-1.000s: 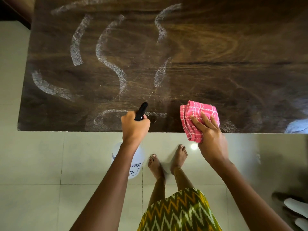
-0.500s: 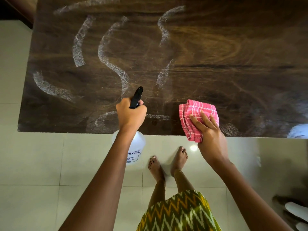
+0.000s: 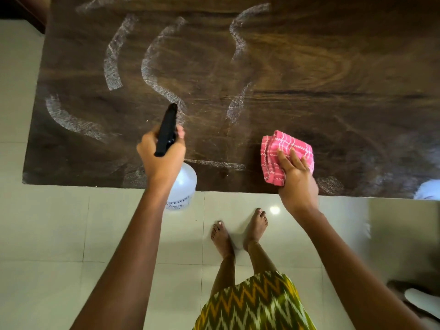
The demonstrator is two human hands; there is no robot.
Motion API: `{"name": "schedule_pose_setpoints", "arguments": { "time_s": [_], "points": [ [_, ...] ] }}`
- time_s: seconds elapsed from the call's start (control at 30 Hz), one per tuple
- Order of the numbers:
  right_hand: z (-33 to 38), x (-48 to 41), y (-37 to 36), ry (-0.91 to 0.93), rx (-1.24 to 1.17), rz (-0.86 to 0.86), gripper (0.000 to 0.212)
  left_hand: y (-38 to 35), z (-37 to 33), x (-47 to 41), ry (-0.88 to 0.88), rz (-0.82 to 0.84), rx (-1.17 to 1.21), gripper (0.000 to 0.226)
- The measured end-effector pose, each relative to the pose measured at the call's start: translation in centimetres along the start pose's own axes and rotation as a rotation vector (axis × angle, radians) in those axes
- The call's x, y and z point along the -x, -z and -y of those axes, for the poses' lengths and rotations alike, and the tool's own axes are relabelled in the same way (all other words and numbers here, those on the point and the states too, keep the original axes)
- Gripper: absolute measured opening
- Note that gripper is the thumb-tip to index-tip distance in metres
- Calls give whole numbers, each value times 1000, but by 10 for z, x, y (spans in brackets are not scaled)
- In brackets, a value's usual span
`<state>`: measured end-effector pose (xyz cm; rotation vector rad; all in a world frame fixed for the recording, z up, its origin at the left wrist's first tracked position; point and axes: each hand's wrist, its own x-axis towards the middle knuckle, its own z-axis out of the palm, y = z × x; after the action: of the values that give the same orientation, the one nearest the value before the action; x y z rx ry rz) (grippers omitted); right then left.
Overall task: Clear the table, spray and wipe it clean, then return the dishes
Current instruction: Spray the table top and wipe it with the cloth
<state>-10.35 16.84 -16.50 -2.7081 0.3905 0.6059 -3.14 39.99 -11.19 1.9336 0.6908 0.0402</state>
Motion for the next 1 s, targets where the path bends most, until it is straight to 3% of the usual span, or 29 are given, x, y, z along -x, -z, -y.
{"name": "schedule_pose_setpoints", "arguments": {
  "time_s": [0.1, 0.23, 0.3, 0.4, 0.53, 0.67, 0.83, 0.9, 1.0],
  "points": [
    [33, -18, -32, 5, 35, 123, 86, 12, 6, -11, -108, -111, 50, 26],
    [101, 0, -77, 217, 168, 265, 85, 21, 23, -31, -147, -225, 181, 29],
    [113, 27, -92, 333, 206, 345, 95, 23, 30, -39, -159, -250, 221, 26],
    [79, 51, -101, 440, 267, 330, 98, 24, 37, -49, -169, -280, 263, 30],
    [23, 28, -69, 250, 308, 316, 93, 27, 48, -52, -191, -270, 296, 38],
    [56, -33, -49, 135, 242, 247, 90, 27, 51, -62, -180, -278, 341, 27],
    [122, -17, -75, 416, 258, 259, 88, 27, 56, -73, -163, -270, 368, 21],
    [100, 13, -86, 507, 307, 322, 90, 27, 61, -70, -168, -265, 343, 23],
    [46, 30, -73, 403, 340, 269, 99, 27, 61, -69, -191, -313, 299, 30]
  ]
}}
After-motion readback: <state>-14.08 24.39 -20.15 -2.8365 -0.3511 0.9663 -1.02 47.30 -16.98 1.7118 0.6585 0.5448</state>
